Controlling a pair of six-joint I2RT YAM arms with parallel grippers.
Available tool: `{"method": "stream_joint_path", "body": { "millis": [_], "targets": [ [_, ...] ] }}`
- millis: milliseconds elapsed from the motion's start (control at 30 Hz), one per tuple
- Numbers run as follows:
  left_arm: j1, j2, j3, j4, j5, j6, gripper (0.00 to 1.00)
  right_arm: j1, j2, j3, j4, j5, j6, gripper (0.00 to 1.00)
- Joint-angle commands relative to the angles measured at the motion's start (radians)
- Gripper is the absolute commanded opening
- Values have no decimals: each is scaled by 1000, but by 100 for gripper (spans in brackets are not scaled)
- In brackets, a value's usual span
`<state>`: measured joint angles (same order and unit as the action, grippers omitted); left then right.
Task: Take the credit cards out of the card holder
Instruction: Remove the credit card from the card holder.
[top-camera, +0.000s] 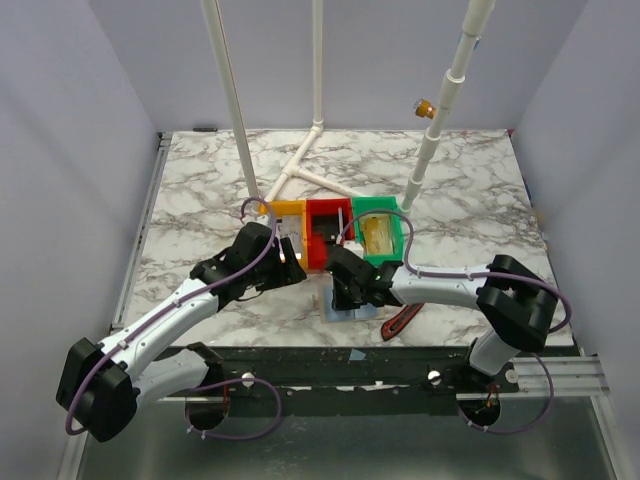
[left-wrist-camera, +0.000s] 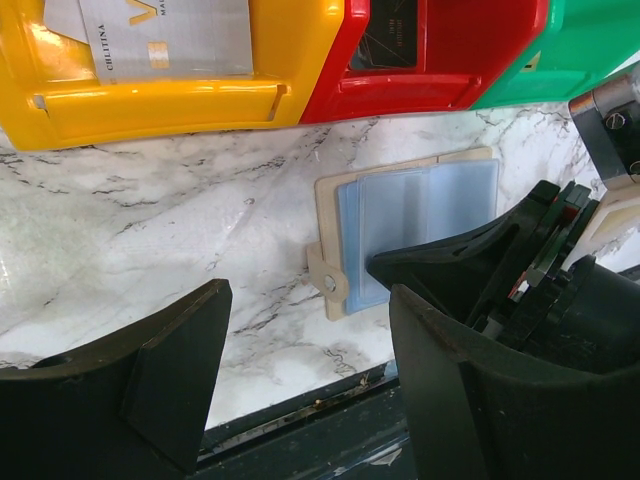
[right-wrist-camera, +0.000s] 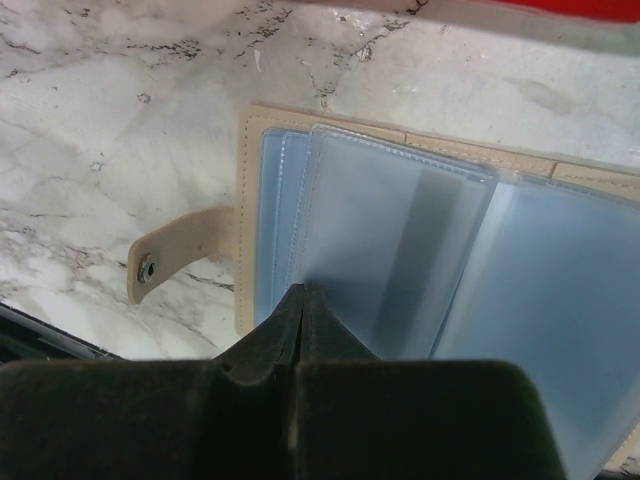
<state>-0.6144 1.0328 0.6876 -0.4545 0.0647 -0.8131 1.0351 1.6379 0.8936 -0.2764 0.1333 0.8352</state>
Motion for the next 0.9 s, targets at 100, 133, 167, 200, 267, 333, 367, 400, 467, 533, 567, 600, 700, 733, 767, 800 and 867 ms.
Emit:
{"method": "stream_joint_path", "body": {
  "millis": [100, 133, 167, 200, 267, 333, 367, 400, 467, 533, 567, 600, 700, 733, 767, 800, 867],
  "targets": [
    [5, 16, 10, 18, 22, -6, 66, 9, -13, -40, -25, 75, 24, 1],
    [4, 19, 12, 18, 24, -6, 66, 8, -16, -41, -31, 88, 26, 1],
    [4, 19, 13, 19, 25, -5, 66, 8, -22, -41, -39, 98, 29, 1],
    [5, 22, 15, 18, 27, -4, 66, 8, -28, -42, -42, 107, 29, 1],
    [5, 24, 16, 23, 29, -6, 66, 7, -36, -40, -48, 115, 28, 1],
    [4, 33, 21, 26, 37, -4, 66, 6, -39, -35, -57, 122, 26, 1],
    [4, 37, 25, 28, 40, -4, 66, 5, -39, -33, -61, 128, 27, 1],
    [4, 41, 26, 31, 45, -4, 66, 4, -41, -32, -66, 131, 28, 1],
    [4, 46, 27, 36, 52, -4, 66, -3, -45, -36, -70, 135, 29, 1],
    [4, 50, 27, 40, 56, -4, 66, -8, -53, -38, -73, 137, 28, 1],
    [4, 54, 27, 42, 59, -3, 66, -10, -56, -40, -74, 139, 30, 0],
    [4, 56, 29, 41, 60, -3, 66, -13, -59, -43, -77, 141, 29, 1],
    [3, 65, 34, 45, 70, 0, 66, -22, -65, -47, -87, 146, 29, 1],
    [1, 68, 35, 45, 72, 2, 66, -26, -68, -51, -90, 148, 29, 1],
    [-1, 73, 36, 46, 73, 2, 66, -28, -71, -54, -92, 149, 29, 1],
    [-2, 76, 38, 48, 75, 2, 66, -31, -74, -58, -94, 150, 30, 1],
    [-8, 84, 41, 50, 78, 0, 66, -37, -79, -66, -98, 152, 32, 1]
  ]
}}
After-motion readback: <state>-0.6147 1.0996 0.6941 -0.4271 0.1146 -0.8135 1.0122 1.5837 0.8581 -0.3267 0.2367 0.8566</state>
